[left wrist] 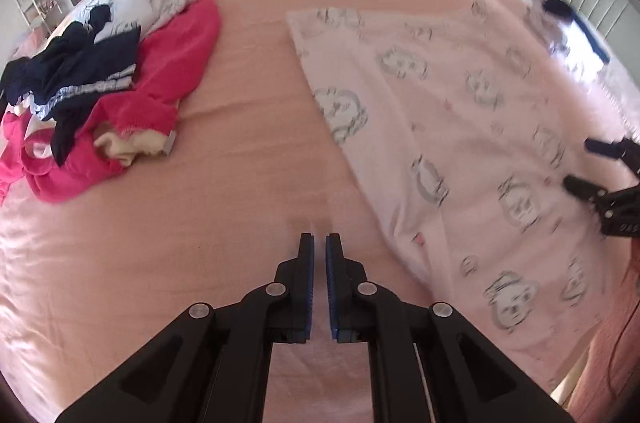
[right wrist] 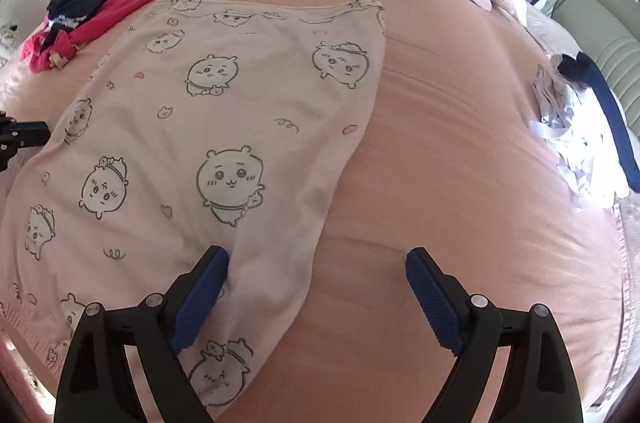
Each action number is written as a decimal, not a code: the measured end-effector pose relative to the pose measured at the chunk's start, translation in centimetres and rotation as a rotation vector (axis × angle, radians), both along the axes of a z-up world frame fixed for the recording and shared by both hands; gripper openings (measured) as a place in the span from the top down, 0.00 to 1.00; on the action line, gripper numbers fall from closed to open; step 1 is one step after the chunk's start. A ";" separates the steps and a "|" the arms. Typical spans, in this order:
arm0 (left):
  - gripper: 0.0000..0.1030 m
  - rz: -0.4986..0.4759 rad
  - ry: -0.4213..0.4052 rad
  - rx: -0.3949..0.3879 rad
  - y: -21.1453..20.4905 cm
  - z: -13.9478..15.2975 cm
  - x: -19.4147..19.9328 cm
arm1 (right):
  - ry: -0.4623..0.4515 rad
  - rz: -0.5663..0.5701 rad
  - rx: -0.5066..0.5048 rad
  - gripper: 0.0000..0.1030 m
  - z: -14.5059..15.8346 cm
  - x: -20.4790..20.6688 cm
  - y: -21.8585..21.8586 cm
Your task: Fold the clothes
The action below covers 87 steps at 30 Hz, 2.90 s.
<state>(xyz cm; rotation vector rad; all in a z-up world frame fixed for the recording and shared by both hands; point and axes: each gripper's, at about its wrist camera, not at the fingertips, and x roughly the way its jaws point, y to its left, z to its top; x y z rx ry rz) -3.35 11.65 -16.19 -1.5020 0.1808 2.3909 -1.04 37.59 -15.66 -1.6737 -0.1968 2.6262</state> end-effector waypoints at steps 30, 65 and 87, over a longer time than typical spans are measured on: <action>0.57 -0.053 0.033 0.046 0.7 0.1 -2.0 | 0.052 0.209 -0.156 0.13 2.6 0.3 -10.8; 0.99 -0.199 0.082 0.172 0.1 0.9 -2.8 | 0.047 0.112 -0.187 0.55 1.9 -2.0 -9.7; 0.97 -0.201 0.063 0.128 0.1 0.6 -1.7 | 0.032 0.005 0.050 0.37 3.6 0.5 -1.7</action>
